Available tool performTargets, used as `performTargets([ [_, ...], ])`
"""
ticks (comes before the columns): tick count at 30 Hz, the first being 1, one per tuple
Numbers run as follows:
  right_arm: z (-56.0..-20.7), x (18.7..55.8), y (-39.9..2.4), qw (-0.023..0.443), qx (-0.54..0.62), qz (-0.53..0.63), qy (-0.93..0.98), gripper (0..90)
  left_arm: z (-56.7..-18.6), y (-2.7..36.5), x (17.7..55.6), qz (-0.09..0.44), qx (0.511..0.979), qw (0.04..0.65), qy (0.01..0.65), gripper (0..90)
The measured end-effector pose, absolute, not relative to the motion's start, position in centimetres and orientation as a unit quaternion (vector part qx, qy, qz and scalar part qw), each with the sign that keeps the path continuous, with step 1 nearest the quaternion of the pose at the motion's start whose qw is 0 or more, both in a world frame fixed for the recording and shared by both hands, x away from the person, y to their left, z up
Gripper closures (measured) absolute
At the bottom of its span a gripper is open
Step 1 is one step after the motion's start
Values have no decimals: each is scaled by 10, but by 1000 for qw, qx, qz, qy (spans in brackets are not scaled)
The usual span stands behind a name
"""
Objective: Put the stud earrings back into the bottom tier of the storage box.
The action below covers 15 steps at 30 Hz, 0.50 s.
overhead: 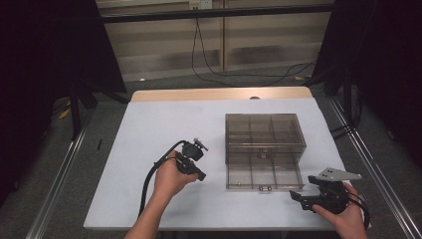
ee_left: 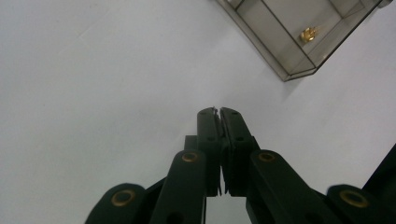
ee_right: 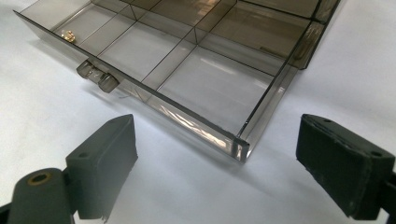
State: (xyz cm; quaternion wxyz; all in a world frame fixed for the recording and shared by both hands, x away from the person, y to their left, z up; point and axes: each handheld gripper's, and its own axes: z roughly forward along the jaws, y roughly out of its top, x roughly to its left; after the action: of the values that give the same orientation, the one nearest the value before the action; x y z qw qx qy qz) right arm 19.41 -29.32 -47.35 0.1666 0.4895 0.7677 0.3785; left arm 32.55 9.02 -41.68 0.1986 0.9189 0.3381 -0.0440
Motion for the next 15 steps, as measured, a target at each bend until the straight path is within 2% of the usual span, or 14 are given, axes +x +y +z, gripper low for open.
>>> performTargets([
  [15, -474, 194, -293, 167, 489, 378, 768, 120, -401, 66, 332, -38, 922, 209, 324, 875],
])
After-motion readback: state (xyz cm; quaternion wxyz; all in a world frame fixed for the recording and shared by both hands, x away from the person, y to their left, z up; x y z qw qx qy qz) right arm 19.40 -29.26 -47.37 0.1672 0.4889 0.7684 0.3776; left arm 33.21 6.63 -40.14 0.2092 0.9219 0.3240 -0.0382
